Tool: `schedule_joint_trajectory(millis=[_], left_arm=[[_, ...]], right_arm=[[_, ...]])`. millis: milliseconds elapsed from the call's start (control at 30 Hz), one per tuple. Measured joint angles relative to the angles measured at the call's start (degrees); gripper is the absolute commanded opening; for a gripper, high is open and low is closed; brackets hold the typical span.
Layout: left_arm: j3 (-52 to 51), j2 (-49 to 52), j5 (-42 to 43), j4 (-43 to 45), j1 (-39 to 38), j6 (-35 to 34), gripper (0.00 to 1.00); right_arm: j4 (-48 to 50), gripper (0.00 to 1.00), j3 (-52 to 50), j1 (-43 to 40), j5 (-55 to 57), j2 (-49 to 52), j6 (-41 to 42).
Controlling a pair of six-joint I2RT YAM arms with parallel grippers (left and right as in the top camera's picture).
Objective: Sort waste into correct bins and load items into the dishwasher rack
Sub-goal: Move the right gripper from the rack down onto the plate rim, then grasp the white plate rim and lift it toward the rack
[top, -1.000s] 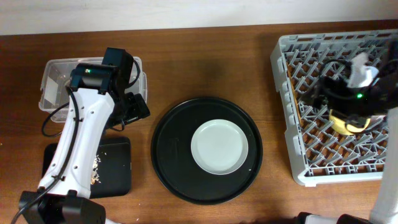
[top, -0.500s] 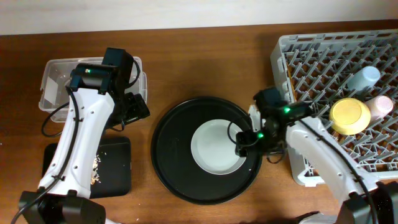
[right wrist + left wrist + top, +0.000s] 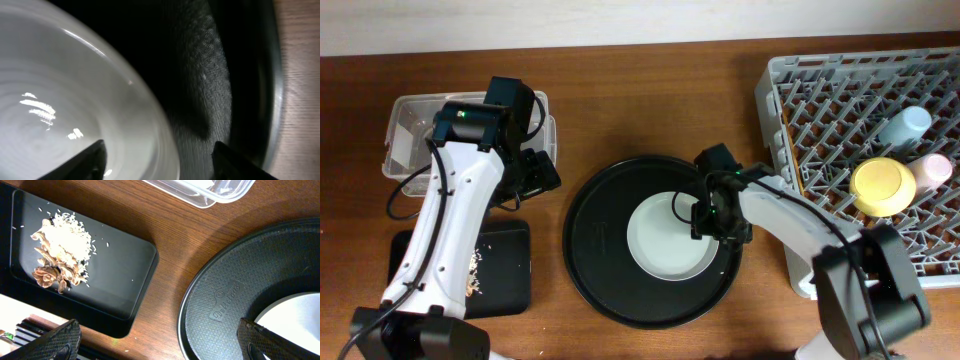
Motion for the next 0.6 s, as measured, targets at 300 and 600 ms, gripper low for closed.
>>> schedule_joint_trajectory(millis=[300,600], left_arm=[[0.0,0.0,0.0,0.0,0.0,0.0,0.99],[0.0,0.0,0.0,0.0,0.0,0.0,0.99]], right_arm=[[0.1,0.14,0.7,0.0,-0.5,2.1,0.8],[-14.8,0.04,9.8,-0.1,-0.8,4.2,0.7]])
